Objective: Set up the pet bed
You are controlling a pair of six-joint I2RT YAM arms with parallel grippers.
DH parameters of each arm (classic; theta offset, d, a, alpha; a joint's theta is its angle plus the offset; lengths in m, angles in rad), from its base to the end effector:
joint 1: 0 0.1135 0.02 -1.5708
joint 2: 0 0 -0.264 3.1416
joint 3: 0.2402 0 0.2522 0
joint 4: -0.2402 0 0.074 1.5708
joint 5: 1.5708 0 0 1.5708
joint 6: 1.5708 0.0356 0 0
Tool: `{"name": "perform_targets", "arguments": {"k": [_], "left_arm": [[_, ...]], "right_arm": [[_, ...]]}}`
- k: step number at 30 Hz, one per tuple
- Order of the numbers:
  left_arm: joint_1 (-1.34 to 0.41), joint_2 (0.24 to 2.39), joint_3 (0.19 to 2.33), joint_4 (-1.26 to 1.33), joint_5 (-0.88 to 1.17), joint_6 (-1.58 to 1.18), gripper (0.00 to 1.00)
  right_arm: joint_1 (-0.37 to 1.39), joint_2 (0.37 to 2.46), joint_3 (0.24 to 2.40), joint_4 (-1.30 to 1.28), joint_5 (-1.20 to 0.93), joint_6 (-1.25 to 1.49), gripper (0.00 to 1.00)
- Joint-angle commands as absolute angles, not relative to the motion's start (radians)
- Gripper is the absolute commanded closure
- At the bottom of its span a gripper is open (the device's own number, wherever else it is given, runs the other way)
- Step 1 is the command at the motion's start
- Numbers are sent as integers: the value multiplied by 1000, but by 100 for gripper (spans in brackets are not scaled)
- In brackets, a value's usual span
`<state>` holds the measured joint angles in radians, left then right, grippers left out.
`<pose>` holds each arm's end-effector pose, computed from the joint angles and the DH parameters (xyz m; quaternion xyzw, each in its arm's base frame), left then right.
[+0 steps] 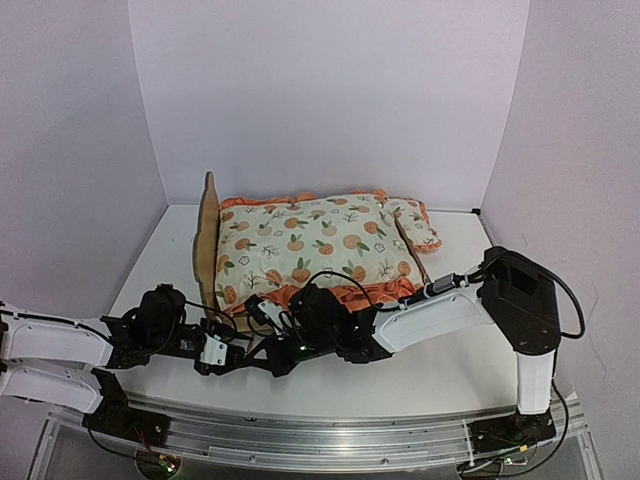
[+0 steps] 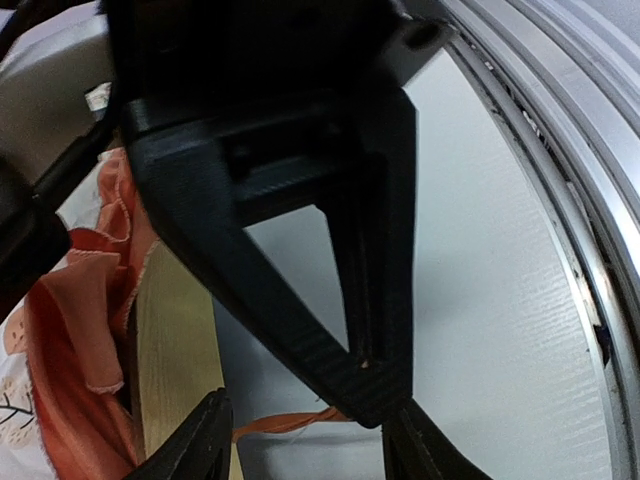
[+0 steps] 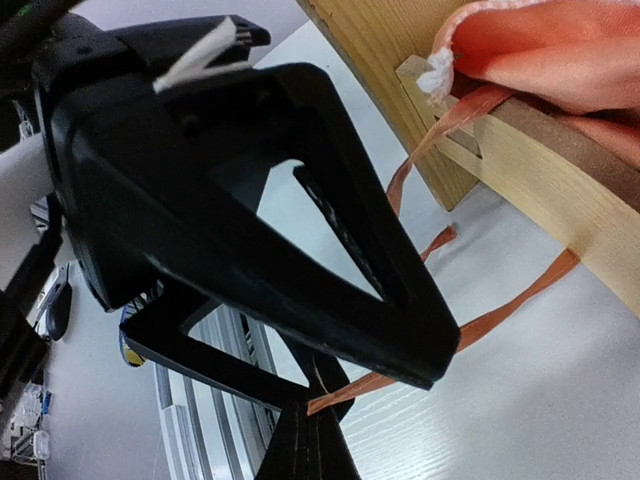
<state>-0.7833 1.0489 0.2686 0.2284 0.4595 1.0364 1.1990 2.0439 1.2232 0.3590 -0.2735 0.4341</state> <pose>0.1269 -0.1487 0.1571 0.7392 0.4341 -0.1373 0.4962 0.1538 0.4210 0.1620 -0.3809 0.7546 0.4595 0.2727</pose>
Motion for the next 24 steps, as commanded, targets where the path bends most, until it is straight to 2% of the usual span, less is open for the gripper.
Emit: {"name": "perform_targets", "arguments": {"k": [1, 3, 11, 14, 16, 18, 21, 24], "left_arm": [[-794, 1133, 278, 327, 434, 1061, 54], [-794, 1161, 299, 330, 411, 1053, 60], [-794, 1120, 321, 298, 407, 1021, 99], [-794, 1054, 303, 281, 422, 1019, 100], [-794, 1027, 302, 255, 425, 1004, 100], [-794, 1013, 313, 221, 417, 981, 100], [-793, 1023, 329, 191, 385, 946, 100], [-793, 1034, 337, 188, 373, 923, 100]], "right_arm": [[1230, 2043, 1244, 426, -362, 437, 100], [1230, 2036, 1237, 429, -358, 437, 100], [1230, 2030, 1226, 432, -342, 445, 100], [1230, 2016, 1206, 434, -314, 448, 96], [1230, 1995, 1176, 440, -260, 447, 84], [1232, 1973, 1113, 487, -170, 459, 77], [1257, 1984, 984, 697, -22, 498, 68], [1303, 2098, 963, 914, 82, 473, 61]]}}
